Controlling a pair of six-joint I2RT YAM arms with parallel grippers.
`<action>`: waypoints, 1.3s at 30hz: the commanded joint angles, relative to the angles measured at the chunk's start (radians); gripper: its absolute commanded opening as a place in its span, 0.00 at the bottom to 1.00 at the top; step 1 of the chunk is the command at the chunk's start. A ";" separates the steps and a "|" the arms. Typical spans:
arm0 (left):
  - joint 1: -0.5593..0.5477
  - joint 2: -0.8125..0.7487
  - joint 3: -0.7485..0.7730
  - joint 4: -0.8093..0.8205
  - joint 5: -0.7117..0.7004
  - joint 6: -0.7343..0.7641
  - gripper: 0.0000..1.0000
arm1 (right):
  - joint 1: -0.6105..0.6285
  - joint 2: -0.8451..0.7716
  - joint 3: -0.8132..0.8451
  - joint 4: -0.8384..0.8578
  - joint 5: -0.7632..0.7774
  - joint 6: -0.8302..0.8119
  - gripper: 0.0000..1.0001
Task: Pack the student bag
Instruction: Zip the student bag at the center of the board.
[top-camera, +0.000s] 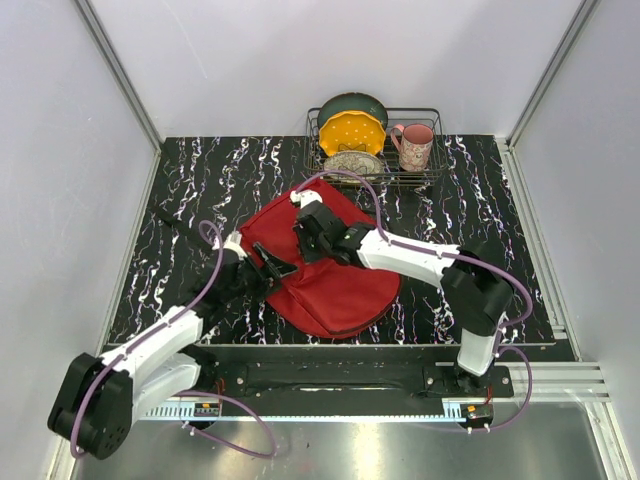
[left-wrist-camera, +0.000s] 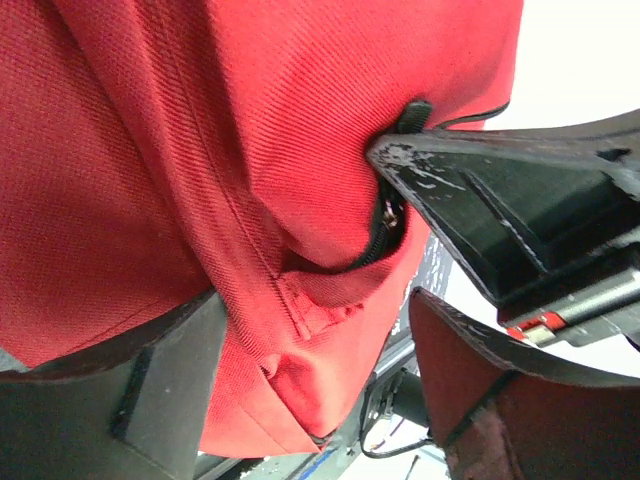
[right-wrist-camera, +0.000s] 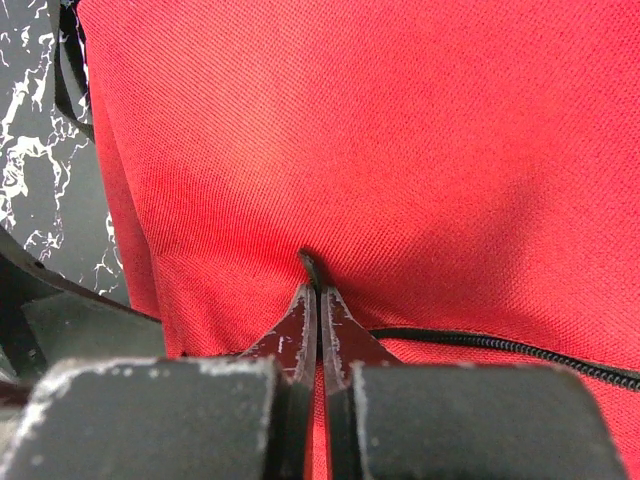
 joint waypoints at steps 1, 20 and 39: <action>-0.022 0.058 0.046 0.054 -0.098 -0.057 0.69 | 0.003 -0.062 -0.035 0.024 0.034 0.028 0.00; -0.022 0.124 0.007 0.112 -0.128 0.012 0.00 | -0.006 -0.177 -0.149 0.130 0.149 0.088 0.00; -0.020 -0.075 -0.155 -0.004 -0.164 0.004 0.00 | -0.193 -0.277 -0.238 0.230 0.178 0.156 0.00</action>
